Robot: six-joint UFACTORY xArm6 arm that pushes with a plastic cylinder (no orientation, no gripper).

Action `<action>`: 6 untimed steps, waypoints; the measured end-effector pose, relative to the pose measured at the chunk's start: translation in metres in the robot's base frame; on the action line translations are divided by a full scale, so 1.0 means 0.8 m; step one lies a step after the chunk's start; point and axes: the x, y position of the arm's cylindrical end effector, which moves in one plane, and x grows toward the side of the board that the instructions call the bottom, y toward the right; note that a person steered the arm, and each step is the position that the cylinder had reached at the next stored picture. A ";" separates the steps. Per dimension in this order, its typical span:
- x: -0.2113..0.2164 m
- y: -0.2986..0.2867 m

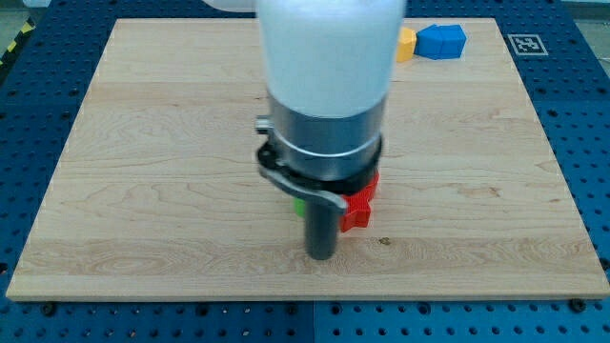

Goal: Separate the red star from the green star

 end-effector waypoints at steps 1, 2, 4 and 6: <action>-0.030 0.056; -0.044 0.087; -0.026 -0.005; -0.046 -0.003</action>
